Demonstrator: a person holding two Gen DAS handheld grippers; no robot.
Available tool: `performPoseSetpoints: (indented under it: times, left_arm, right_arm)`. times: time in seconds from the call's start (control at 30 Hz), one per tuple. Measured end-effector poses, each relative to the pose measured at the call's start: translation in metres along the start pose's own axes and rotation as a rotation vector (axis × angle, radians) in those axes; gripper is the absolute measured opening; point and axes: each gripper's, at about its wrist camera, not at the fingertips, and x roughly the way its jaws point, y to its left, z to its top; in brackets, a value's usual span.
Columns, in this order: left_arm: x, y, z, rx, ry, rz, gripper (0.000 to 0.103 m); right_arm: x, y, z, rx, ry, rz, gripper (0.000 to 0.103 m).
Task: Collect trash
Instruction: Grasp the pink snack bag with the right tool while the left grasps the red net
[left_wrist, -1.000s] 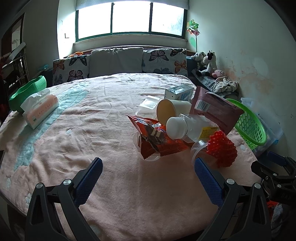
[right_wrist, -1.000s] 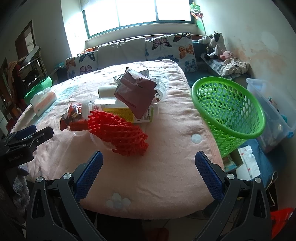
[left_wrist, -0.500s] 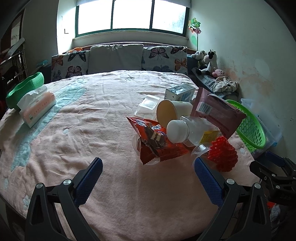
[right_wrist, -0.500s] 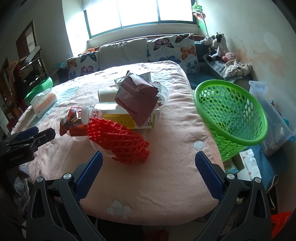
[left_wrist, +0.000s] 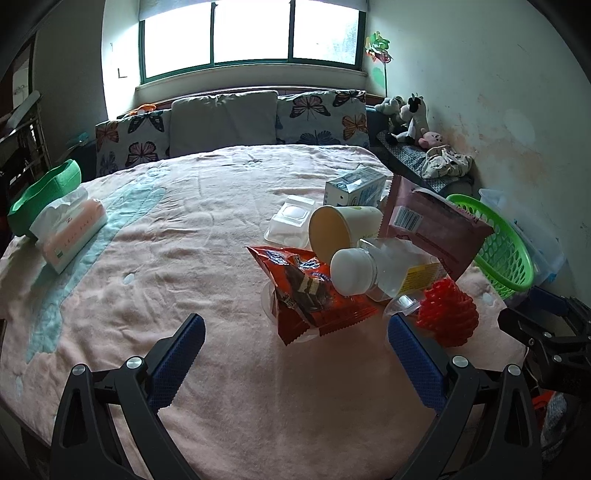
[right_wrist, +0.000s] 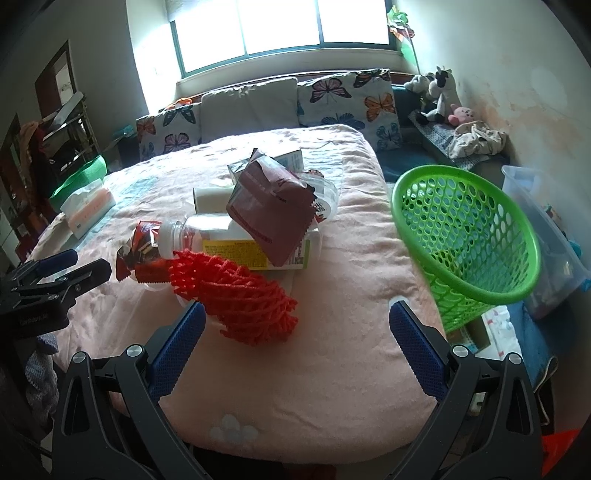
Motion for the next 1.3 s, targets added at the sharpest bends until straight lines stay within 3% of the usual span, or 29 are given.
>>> performPoseSetpoints:
  times: [0.27,0.83,0.93,1.1,1.3]
  left_arm:
    - [0.003,0.0,0.003,0.014,0.004,-0.018,0.096]
    - [0.009,-0.002,0.009,0.044,0.003,-0.066,0.095]
    - [0.013,-0.003,0.01,0.04,0.013,-0.086,0.093]
    - [0.017,-0.007,0.009,0.056,0.033,-0.129,0.078]
    - [0.015,-0.023,0.009,0.097,0.026,-0.191,0.074]
  right_arm:
    - [0.007,-0.001,0.022,-0.025,-0.025,0.018,0.098]
    - [0.056,0.001,0.069,-0.12,0.008,0.147,0.08]
    - [0.065,0.003,0.07,-0.139,0.035,0.158,0.069]
    - [0.066,0.001,0.069,-0.136,0.044,0.189,0.045]
    - [0.05,-0.004,0.071,-0.121,-0.002,0.196,0.031]
